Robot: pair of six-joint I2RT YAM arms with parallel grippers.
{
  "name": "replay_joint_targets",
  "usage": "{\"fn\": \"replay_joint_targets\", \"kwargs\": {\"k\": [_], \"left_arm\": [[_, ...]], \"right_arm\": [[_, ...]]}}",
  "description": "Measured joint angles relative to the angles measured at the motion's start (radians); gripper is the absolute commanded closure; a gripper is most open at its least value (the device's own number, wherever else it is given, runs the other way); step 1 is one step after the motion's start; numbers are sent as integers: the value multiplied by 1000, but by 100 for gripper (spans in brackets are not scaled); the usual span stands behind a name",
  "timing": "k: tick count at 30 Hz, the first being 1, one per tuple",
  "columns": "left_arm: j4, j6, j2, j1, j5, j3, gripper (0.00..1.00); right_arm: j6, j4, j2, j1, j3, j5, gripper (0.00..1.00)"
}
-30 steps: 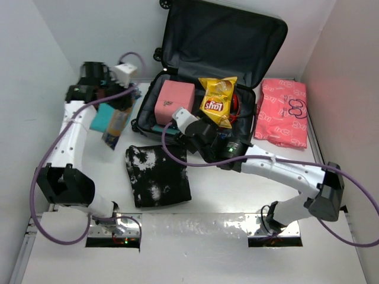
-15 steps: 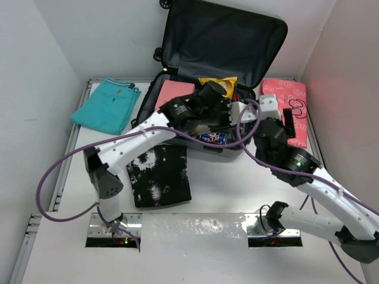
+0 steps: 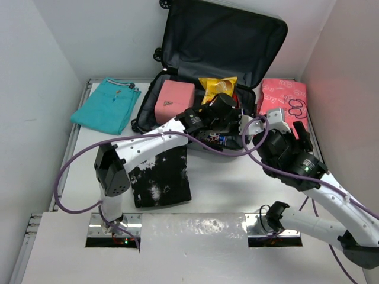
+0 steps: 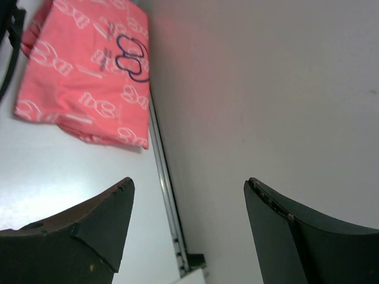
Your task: Pack the luggage
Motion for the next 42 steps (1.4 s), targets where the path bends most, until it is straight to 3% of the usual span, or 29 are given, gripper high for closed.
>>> {"fn": "replay_joint_targets", "kwargs": {"k": [7,16,23,32,33,34,36,37,42], "left_arm": [[-43,-27,9,14,-35,0,100],[-201,-126,41,138,-15,47,100],[-206,-126,40,123,-48,17,100],[-104,-106,99,100,-164,-6,100],[-96,-101,106,98,-168,-8,95],[-86,-95,111,97,-171,-14,65],[-77,-81,116,91,-175,-21,26],[-73,-70,117,88,-186,-21,1],[-143,-66,126,90,-188,32,0]], "right_arm": [[-3,-122,31,-11,48,-16,23],[-32,46,32,3,31,-342,21],[14,97,185,-169,0,-554,22],[50,47,191,-285,10,-549,21],[47,34,188,-286,10,-549,20],[44,24,183,-286,10,-549,19],[35,8,170,-286,10,-551,18],[30,1,161,-286,10,-553,18],[15,0,140,-286,10,-574,17]]}}
